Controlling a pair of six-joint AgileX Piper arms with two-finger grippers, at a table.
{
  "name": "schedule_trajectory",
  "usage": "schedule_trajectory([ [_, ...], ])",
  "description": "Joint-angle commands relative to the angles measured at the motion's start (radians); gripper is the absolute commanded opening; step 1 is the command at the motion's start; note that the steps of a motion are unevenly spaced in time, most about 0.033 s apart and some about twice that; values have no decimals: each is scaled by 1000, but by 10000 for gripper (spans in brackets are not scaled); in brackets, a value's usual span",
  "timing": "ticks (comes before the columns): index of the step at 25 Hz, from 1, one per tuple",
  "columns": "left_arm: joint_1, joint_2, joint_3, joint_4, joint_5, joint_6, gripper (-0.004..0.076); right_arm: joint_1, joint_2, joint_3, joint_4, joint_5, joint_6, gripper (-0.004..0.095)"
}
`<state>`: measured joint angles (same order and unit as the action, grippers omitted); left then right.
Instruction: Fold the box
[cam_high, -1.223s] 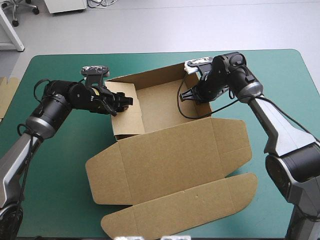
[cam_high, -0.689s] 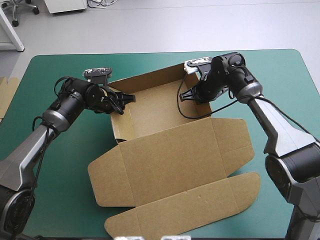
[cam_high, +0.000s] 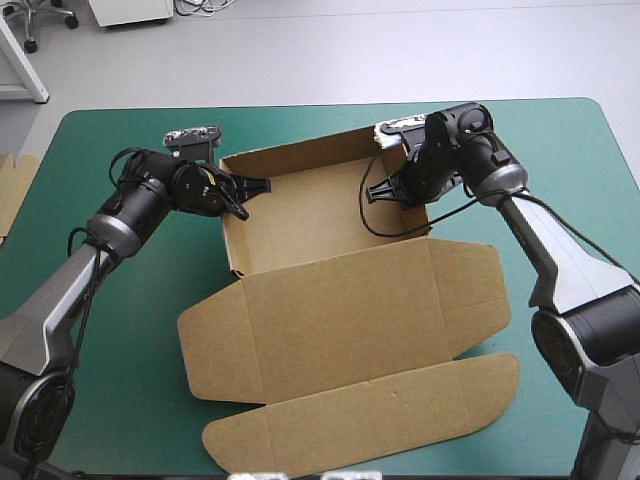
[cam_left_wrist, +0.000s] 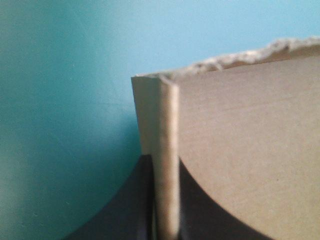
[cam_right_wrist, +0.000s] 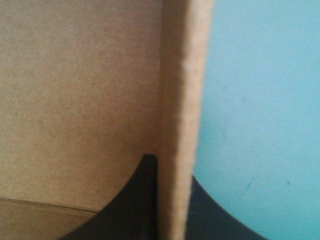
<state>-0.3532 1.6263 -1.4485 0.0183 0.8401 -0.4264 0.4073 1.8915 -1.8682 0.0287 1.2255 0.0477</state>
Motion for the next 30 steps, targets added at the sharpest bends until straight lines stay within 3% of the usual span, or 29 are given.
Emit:
schedule_trajectory([
  [1,-10,-39,-113,41,-57,16,-10,27,-42,-28,9,18,6,-11],
  [6,-10,31,-250,120,85,62,-10,94,-23,-28,-65,19,60,-11],
  [12,-10,113,-300,158,218,146,-10,86,7,-28,-29,19,125,-12],
  [20,-10,183,-298,170,242,185,-10,82,42,-28,1,19,144,-11],
  [26,-8,254,-298,171,231,188,-10,-16,51,-28,56,19,137,-13],
  [30,-8,292,-298,157,196,188,-10,-30,76,-28,21,19,121,-13],
])
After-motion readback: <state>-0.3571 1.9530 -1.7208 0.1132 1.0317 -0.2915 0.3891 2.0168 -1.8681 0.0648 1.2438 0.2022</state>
